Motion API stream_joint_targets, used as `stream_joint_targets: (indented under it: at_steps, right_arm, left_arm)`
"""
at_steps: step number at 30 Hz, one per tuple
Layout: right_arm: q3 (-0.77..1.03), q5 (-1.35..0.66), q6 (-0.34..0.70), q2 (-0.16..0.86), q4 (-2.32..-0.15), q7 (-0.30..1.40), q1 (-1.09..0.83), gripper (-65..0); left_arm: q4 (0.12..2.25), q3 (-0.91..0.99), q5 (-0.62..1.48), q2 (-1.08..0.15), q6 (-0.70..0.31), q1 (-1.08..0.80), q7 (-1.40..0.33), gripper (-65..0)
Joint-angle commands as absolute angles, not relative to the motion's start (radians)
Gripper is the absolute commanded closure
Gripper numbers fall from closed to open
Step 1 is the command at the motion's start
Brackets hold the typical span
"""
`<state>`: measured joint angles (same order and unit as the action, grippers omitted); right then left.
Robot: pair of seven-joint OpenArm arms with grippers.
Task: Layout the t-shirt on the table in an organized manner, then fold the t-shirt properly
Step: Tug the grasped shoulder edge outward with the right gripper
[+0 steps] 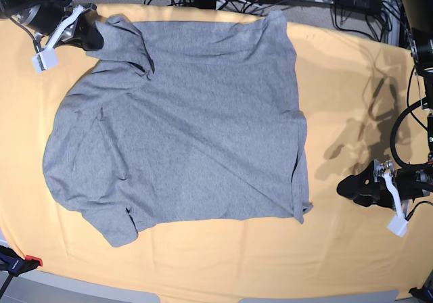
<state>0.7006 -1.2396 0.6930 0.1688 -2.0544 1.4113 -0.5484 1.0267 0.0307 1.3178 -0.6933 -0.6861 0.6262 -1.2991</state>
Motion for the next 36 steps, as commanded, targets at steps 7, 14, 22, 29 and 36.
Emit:
stream_joint_targets:
  at_steps: [7,14,22,29,36]
  right_arm:
    - [0.709,-1.282,0.698,0.181,-2.127,1.396,-0.548,-7.3]
    - [0.707,-1.139,0.698,0.181,-2.124,1.301,-0.540,-37.9]
    - [0.707,-1.124,0.698,0.180,-2.124,1.290,-0.540,-37.9]
    - [0.707,-1.121,0.698,0.181,-2.055,1.295,-0.540,-37.9]
    - [0.707,-1.162,0.698,0.181,-1.986,1.298,-0.540,-37.6]
  left_arm:
    - [1.040,0.042,1.345,-0.712,-0.689,0.653,-1.280,-49.4]
    - [1.040,0.042,1.345,-0.709,-0.689,0.640,-1.279,-49.4]
    - [1.040,0.042,1.345,-0.709,-0.689,0.599,-1.258,-49.4]
    - [1.040,0.042,1.368,-0.710,-0.689,0.599,-1.257,-49.4]
    - [1.040,0.042,1.378,-0.710,-0.689,0.599,-1.257,-49.4]
